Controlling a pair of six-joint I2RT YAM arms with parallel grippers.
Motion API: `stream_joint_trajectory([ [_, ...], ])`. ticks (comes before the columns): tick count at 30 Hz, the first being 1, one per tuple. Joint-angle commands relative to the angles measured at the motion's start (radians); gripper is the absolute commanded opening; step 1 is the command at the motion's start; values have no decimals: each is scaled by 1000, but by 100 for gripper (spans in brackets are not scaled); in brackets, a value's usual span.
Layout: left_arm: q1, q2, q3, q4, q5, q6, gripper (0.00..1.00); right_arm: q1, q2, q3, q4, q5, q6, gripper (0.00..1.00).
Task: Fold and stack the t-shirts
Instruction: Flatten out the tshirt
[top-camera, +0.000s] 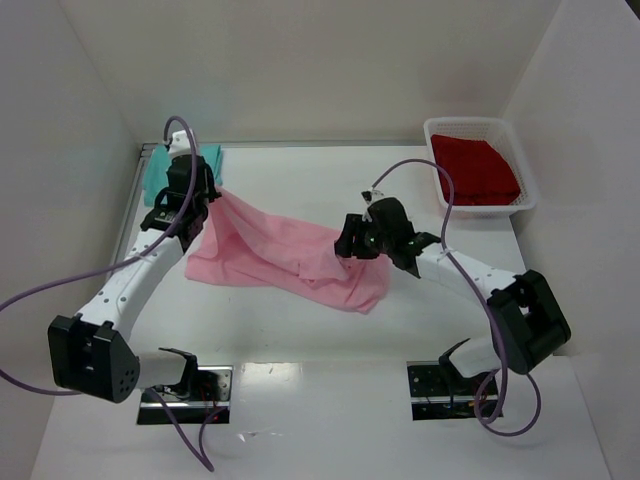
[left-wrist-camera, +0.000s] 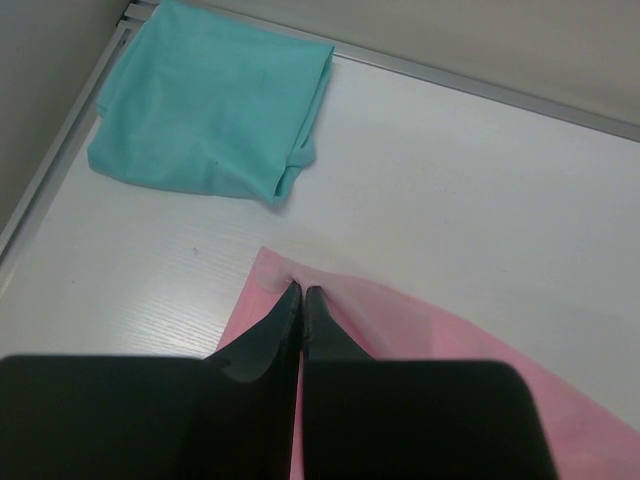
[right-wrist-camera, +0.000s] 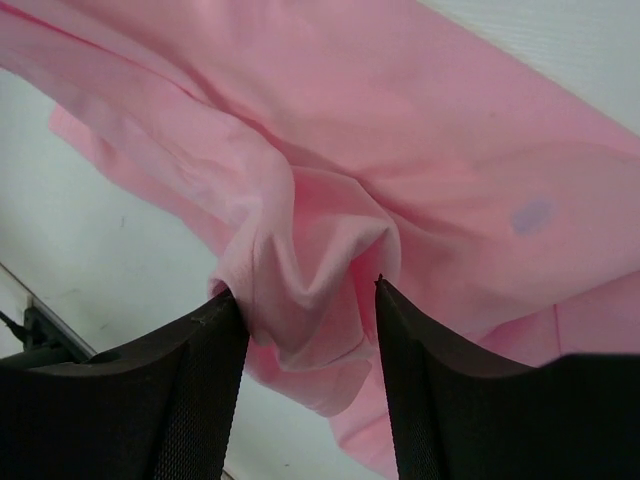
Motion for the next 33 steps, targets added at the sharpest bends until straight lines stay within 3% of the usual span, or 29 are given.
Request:
stream_joint_trajectory([
  [1,-2,17,12,52,11,5,0,4,-66,21,56,-24,0,58],
  [12,-11,39,12,52,20,5,0,96,-9,-1,122,-116,65,54],
  [20,-11,39,12,52,29,5,0,133,29,44,71,66,73,58],
  [25,-11,39,3,61,29,5,0,133,-86,32,-16,313,62,65],
  [33,-11,48,3,61,38,5,0,118,-181,-25,-19,265,63,65],
])
